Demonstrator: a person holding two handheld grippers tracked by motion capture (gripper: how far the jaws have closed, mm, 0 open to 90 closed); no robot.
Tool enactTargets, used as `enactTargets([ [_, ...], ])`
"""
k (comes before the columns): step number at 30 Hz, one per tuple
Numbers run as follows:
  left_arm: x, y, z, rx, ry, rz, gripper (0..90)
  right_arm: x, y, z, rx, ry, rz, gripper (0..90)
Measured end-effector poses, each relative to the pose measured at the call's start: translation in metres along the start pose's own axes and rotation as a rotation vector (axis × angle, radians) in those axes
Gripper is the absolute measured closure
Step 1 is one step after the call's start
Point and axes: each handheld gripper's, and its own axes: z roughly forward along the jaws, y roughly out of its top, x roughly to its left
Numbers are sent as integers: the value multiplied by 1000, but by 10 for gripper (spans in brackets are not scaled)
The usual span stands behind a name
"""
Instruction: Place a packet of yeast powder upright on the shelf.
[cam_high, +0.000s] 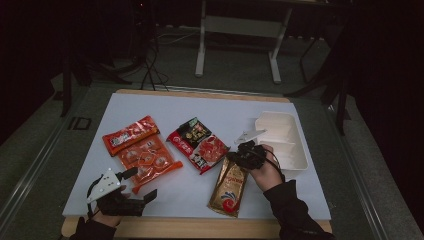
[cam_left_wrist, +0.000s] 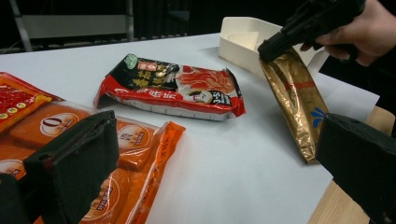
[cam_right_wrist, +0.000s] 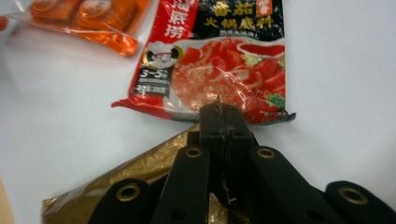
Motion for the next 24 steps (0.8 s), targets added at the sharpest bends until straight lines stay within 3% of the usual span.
enactTargets([
  [10, 0, 0, 0, 1, 0, 0, 0, 9, 13, -27, -68, 44, -42, 895],
  [24, 0, 0, 0, 1, -1, -3, 0, 3, 38, -64, -160, 7, -76, 897],
])
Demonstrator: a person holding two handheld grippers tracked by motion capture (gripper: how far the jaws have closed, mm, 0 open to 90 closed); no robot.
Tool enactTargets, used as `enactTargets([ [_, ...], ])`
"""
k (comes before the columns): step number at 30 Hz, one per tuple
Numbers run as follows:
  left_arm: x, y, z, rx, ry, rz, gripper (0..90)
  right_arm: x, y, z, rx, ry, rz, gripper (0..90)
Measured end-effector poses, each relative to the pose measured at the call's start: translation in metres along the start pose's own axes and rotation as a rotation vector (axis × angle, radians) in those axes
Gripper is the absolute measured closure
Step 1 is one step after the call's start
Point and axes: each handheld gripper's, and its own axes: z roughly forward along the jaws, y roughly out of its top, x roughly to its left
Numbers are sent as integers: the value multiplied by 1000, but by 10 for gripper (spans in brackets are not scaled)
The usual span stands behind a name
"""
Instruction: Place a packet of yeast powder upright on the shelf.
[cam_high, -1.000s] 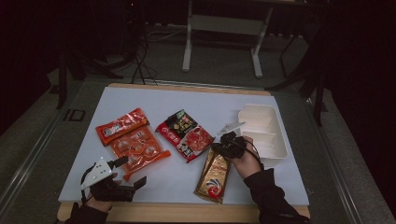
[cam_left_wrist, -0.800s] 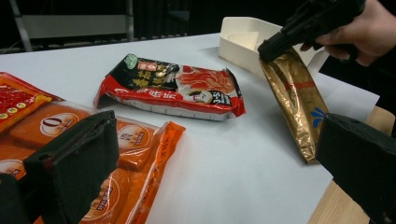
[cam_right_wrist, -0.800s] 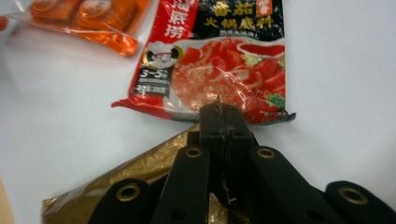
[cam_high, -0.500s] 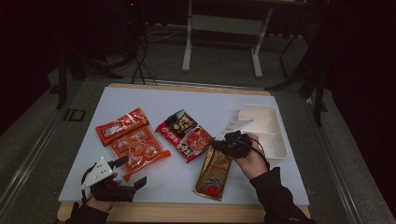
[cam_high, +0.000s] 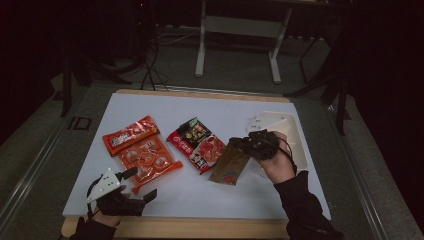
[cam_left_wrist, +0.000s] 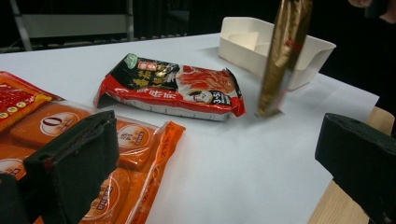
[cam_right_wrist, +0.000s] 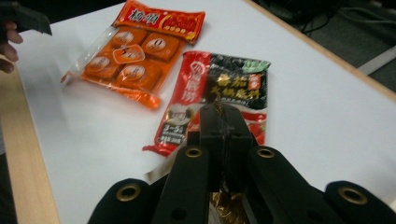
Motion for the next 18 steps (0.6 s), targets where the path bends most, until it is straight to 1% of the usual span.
enactTargets([
  [6, 0, 0, 0, 0, -1, 0, 0, -7, 11, -13, -24, -23, -7, 898],
  [7, 0, 0, 0, 0, -1, -1, 0, -8, 13, -16, -33, -33, -7, 897],
  [10, 0, 0, 0, -1, -1, -2, 0, -14, 19, -25, -55, -49, -2, 897],
  [11, 0, 0, 0, -1, -1, -1, 0, -17, 21, -28, -63, -46, 6, 897],
  [12, 0, 0, 0, -1, 0, -1, 0, -19, 22, -32, -70, -56, 5, 898],
  [16, 0, 0, 0, 1, -1, -4, 0, -27, 31, -44, -93, -72, 12, 897],
  [18, 0, 0, 1, 0, -1, -6, 0, -30, 35, -50, -101, -91, 9, 897],
])
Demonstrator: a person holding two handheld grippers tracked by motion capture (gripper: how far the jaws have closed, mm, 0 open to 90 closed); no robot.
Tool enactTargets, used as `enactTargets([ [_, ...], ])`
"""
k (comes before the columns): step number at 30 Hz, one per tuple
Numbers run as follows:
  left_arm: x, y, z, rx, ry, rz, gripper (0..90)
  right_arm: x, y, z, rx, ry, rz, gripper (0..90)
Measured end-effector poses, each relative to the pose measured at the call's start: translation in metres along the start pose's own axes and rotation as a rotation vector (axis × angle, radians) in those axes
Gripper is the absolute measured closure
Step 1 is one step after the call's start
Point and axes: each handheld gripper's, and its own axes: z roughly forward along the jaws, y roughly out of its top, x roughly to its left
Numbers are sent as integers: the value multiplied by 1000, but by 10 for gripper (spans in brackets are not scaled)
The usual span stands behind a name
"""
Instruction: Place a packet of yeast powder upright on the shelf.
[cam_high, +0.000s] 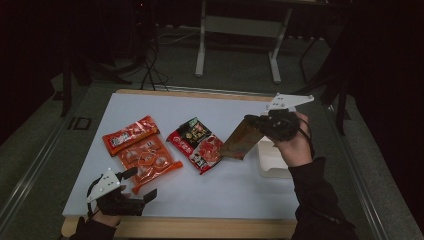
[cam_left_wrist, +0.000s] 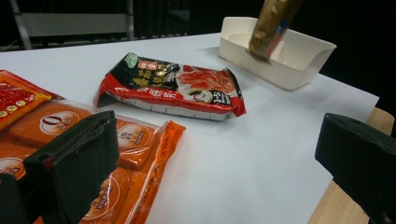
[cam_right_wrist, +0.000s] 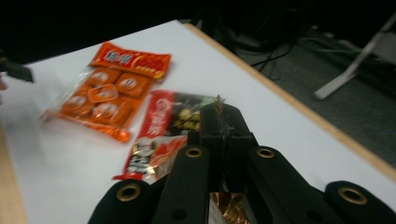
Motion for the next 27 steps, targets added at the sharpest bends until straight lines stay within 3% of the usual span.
enactTargets([
  [14, 1, 0, 0, 0, 2, -7, 0, -37, 17, -11, -20, -74, 33, 898],
  [27, 1, -1, 0, 1, 3, -10, 0, -79, 24, -19, -22, -190, 73, 898],
])
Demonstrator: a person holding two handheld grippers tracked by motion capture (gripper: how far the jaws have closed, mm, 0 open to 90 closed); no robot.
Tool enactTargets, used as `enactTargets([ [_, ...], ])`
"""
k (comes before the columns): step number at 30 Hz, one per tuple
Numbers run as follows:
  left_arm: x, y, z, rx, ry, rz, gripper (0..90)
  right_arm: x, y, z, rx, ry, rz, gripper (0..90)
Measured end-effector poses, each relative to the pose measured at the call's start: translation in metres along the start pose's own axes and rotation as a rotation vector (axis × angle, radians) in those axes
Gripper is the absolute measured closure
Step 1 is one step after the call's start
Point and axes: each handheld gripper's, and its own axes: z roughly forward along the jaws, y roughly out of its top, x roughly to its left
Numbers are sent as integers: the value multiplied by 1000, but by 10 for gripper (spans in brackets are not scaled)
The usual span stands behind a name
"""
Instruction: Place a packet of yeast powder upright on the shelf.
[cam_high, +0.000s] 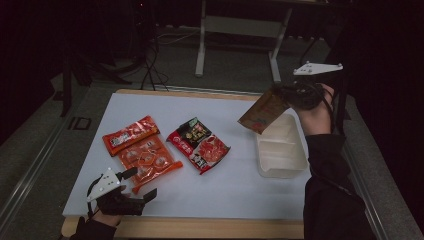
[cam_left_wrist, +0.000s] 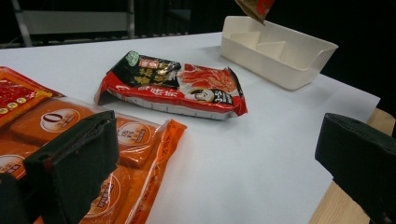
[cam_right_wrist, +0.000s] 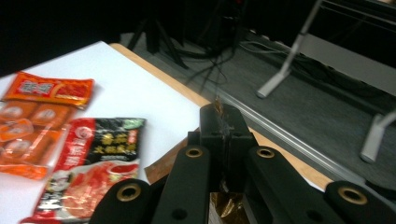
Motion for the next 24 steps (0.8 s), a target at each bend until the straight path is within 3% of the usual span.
enactTargets([
  [9, 0, 0, 0, 0, 3, -2, 0, -32, -5, 5, 16, -92, 38, 898],
  [13, 1, 0, -1, 2, 6, 0, 0, -47, -8, 7, 6, -107, 63, 897],
  [20, 1, -1, -2, 3, 14, -2, 0, -62, -16, 19, 5, -158, 63, 898],
  [24, 1, -2, -2, 5, 18, -3, 0, -72, -23, 26, -3, -163, 64, 897],
])
